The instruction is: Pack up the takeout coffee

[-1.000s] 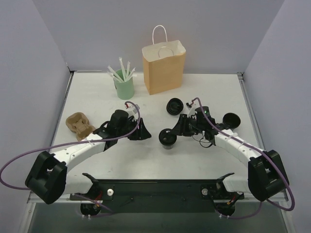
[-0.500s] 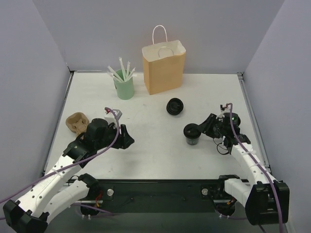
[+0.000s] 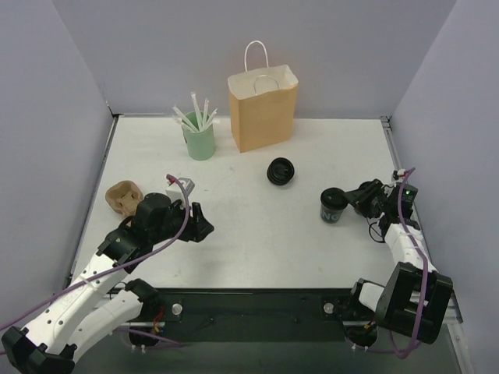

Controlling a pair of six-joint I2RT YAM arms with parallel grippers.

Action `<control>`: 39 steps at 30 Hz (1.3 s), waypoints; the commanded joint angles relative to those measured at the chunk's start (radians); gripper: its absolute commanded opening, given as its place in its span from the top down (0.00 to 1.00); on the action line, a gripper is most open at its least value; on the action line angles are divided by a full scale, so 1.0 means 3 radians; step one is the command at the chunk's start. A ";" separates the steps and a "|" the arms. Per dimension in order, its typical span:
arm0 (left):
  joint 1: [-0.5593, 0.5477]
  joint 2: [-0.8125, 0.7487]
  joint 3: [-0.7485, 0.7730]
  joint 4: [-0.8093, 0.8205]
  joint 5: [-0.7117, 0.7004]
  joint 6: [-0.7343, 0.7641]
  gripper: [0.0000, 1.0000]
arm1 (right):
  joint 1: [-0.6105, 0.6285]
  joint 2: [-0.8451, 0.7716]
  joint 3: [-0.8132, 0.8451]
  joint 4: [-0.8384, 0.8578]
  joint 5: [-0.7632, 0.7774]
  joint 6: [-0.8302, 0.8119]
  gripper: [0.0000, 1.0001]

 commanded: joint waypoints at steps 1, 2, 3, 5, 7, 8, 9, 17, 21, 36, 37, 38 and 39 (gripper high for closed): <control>-0.0015 -0.0049 0.0043 0.0004 -0.0049 0.0054 0.39 | -0.0014 0.0008 -0.0098 0.0492 -0.0374 0.0167 0.73; -0.0015 -0.0044 0.0043 -0.0001 -0.0049 0.0054 0.39 | -0.0014 -0.0028 -0.0123 0.0503 -0.0379 0.0167 0.73; -0.0015 -0.0049 0.0043 -0.0001 -0.0049 0.0059 0.39 | -0.0014 -0.0048 -0.0139 0.0523 -0.0390 0.0172 0.73; -0.0015 -0.0044 0.0043 0.0004 -0.0049 0.0059 0.39 | -0.0014 -0.0140 -0.0195 0.0605 -0.0405 0.0177 0.74; -0.0015 -0.0039 0.0038 0.0014 -0.0049 0.0064 0.39 | -0.0014 -0.0207 -0.0276 0.0722 -0.0390 0.0203 0.74; -0.0015 -0.0029 0.0038 0.0014 -0.0044 0.0064 0.39 | -0.0014 -0.0247 -0.0302 0.0763 -0.0375 0.0218 0.74; -0.0015 -0.0028 0.0043 0.0019 -0.0044 0.0064 0.39 | -0.0014 -0.0253 -0.0333 0.0799 -0.0349 0.0223 0.75; -0.0015 -0.0039 0.0043 0.0009 -0.0044 0.0064 0.39 | -0.0014 -0.0187 -0.0338 0.1034 -0.0180 0.0203 0.74; -0.0015 -0.0034 0.0038 0.0014 -0.0029 0.0069 0.38 | -0.0014 0.0059 -0.0333 0.1243 -0.0241 0.0305 0.73; -0.0020 -0.0074 0.0038 0.0004 -0.0039 0.0080 0.36 | 0.0001 0.0131 -0.0293 0.1138 -0.0293 0.0244 0.45; -0.0020 -0.0085 0.0038 -0.0001 -0.0044 0.0080 0.35 | 0.0001 0.0050 -0.0272 0.1066 -0.0257 0.0228 0.43; -0.0020 -0.0095 0.0043 -0.0001 -0.0054 0.0080 0.35 | 0.0001 0.0013 -0.0246 0.0913 -0.0216 0.0203 0.42; -0.0020 -0.0100 0.0043 -0.0001 -0.0064 0.0080 0.34 | 0.0001 -0.0027 -0.0206 0.0836 -0.0201 0.0187 0.41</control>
